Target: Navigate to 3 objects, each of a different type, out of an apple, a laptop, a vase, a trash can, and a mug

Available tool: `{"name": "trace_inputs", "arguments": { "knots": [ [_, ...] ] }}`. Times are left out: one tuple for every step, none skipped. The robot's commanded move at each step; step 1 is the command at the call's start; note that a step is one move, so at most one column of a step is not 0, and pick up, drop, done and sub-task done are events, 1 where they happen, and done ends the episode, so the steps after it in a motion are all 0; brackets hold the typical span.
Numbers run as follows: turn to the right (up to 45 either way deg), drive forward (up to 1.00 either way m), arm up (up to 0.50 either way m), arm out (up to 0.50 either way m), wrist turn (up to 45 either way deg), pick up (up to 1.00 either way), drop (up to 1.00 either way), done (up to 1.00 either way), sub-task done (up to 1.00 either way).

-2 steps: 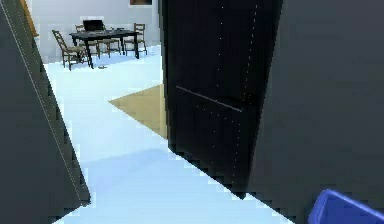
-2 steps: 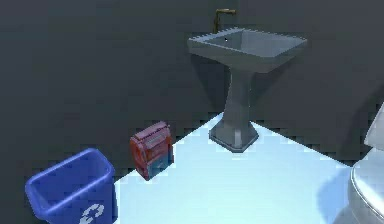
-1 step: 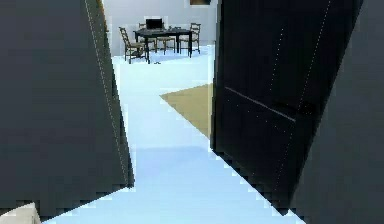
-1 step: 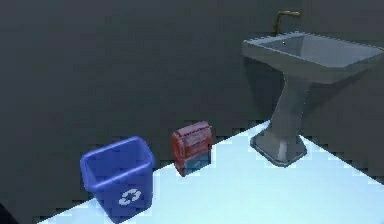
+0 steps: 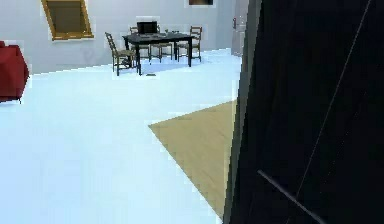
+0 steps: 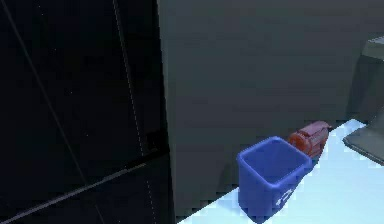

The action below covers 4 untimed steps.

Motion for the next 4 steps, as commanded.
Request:
{"name": "trace_inputs", "arguments": {
  "knots": [
    [-6.0, 0.00, 0.00, 0.00, 0.0, 0.00, 0.00, 0.00, 0.00],
    [0.0, 0.85, 0.00, 0.00, 0.0, 0.00, 0.00, 0.00, 0.00],
    [-21.0, 0.00, 0.00, 0.00, 0.0, 0.00, 0.00, 0.00, 0.00],
    [0.0, 0.30, 0.00, 0.00, 0.0, 0.00, 0.00, 0.00, 0.00]
  ]
}}
